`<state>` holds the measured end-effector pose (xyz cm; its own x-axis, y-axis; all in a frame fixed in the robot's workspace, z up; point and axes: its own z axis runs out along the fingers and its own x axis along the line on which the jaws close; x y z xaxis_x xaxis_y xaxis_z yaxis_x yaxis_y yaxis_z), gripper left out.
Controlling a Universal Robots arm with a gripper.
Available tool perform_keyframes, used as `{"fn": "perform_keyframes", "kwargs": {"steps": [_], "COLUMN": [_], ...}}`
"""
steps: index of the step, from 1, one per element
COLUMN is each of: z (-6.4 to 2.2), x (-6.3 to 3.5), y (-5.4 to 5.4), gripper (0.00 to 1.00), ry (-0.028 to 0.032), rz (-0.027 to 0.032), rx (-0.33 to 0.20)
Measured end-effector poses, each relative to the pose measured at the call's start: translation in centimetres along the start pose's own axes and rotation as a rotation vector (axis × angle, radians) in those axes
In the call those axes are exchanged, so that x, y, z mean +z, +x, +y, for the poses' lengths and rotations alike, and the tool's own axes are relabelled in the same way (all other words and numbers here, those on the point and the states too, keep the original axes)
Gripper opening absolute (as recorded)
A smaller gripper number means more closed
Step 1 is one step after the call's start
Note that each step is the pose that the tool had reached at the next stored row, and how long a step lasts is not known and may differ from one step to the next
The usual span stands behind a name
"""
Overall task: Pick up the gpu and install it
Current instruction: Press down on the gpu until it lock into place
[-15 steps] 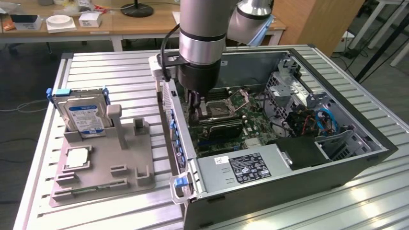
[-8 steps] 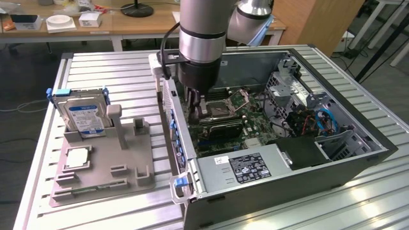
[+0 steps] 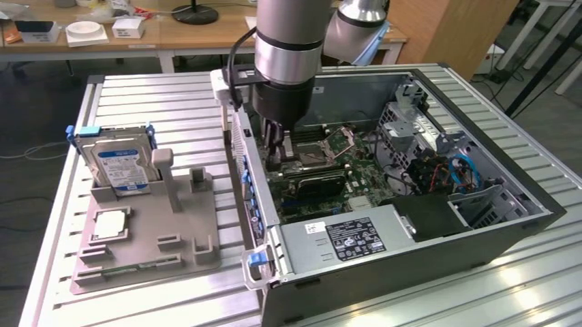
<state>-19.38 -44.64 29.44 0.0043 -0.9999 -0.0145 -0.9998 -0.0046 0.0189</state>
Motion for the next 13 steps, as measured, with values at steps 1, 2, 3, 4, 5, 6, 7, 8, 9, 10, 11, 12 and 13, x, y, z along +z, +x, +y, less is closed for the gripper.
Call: {"fn": "perform_keyframes", "kwargs": {"steps": [1,2,3,4,5,6,7,8,9,10,11,12,13], "z": [0.01,0.01,0.02,0.05,0.05,0.07,0.08,0.08,0.11,0.14,0.19,0.25,0.32], "x": [0.00,0.00,0.00,0.01,0.01,0.00,0.00,0.00,0.01,0.01,0.01,0.01,0.01], "y": [0.00,0.00,0.00,0.00,0.01,0.00,0.00,0.00,-0.01,0.00,0.00,0.00,0.00], "gripper": [0.11,0.11,0.11,0.11,0.11,0.11,0.11,0.11,0.11,0.11,0.11,0.11,0.11], "ry": [-0.0014,-0.0013,-0.0014,-0.0015,-0.0047,-0.0091,-0.0105,-0.0104,-0.0104,-0.0105,-0.0107,-0.0108,-0.0109], "rz": [-0.0004,-0.0005,-0.0005,-0.0012,-0.0099,-0.0198,-0.0219,-0.0219,-0.0220,-0.0220,-0.0218,-0.0217,-0.0214], "rx": [0.000,0.000,0.000,0.000,0.000,0.000,0.000,0.000,0.000,0.001,0.001,0.002,0.002]}}
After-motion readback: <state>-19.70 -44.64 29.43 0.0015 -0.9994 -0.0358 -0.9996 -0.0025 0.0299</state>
